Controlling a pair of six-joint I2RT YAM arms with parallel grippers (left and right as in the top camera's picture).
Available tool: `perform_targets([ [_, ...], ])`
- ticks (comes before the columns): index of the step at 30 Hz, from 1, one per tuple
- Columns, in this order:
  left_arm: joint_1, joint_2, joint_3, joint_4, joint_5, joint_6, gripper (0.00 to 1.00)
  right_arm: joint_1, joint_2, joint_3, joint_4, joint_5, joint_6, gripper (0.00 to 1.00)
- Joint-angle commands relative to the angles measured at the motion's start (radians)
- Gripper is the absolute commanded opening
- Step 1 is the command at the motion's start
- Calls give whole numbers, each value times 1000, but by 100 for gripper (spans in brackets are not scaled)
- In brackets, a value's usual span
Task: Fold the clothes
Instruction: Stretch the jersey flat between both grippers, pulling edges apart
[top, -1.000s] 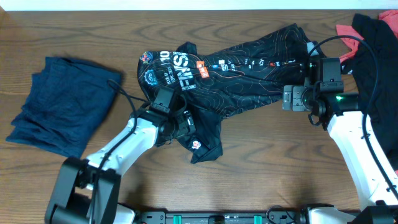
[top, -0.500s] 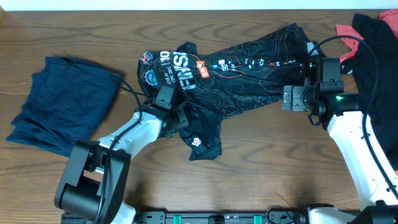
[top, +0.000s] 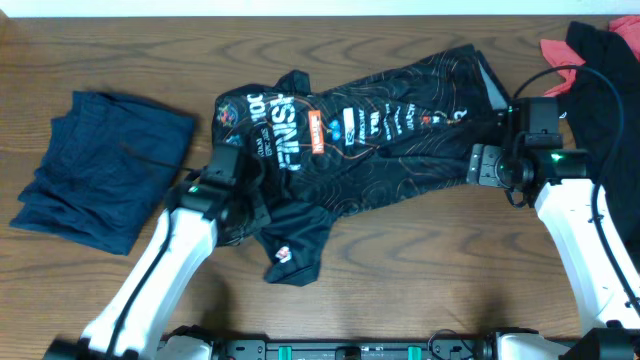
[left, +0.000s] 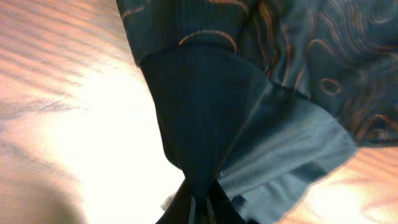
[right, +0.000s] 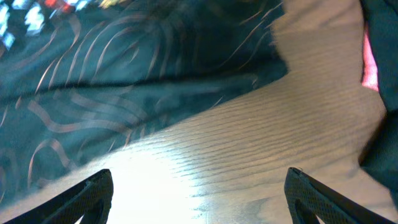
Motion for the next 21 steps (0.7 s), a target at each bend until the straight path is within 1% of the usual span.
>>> perform_targets([
  [1,18,-63,5,-27,-8,50,6,-27,-11,-29,2,5,78,86],
  [4,27,-88,5,-41,-9,50,6,-51,8,-55,10,13,95,85],
  [8,29,-90,5,-71,-10,50,6,-103,53,-99,71,56,167,82],
  [15,29,-90,5,-77,-10,50,6,-174,178,-121,221,55,168,81],
  [21,29,-90,5,-76,-10,50,6,-180,301,-121,318,36,176,79],
])
